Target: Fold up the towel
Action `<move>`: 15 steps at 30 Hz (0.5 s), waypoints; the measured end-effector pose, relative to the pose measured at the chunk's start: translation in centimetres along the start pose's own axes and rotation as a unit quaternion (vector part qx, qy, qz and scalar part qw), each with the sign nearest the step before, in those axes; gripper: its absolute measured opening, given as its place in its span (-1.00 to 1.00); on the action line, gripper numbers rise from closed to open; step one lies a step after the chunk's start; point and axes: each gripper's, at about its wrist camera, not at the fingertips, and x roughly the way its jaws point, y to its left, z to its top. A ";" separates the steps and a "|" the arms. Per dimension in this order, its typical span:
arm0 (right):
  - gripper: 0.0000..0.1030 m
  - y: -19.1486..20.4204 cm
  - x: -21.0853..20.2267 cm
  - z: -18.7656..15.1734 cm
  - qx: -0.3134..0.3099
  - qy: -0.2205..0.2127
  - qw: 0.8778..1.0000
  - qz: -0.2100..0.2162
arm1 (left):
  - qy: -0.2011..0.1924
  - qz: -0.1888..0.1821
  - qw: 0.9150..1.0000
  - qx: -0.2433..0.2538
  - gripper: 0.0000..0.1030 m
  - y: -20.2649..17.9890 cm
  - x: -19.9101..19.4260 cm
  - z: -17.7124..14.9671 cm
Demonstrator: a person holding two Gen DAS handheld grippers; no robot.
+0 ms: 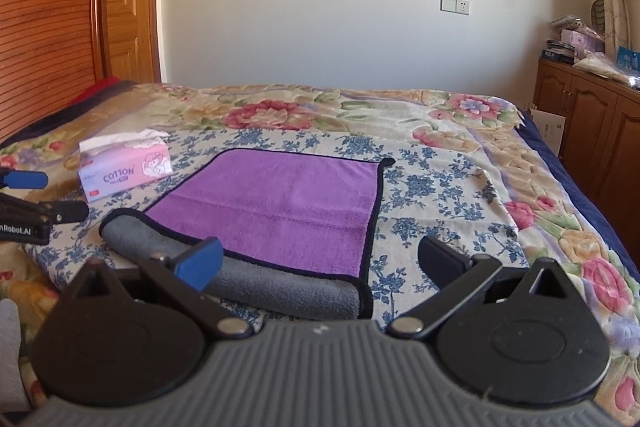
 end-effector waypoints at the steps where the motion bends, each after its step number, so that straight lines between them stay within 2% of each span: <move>1: 1.00 0.0 0.2 0.1 0.000 0.002 1.000 0.001 | 0.001 -0.002 1.000 0.000 0.82 0.0 0.2 0.0; 9: 1.00 -0.3 1.8 0.1 0.000 0.013 1.000 0.006 | 0.009 -0.011 1.000 -0.003 0.63 0.6 2.2 0.2; 15: 1.00 -0.5 3.0 0.0 0.001 0.026 1.000 0.010 | 0.019 -0.019 1.000 -0.002 0.37 0.9 3.7 0.2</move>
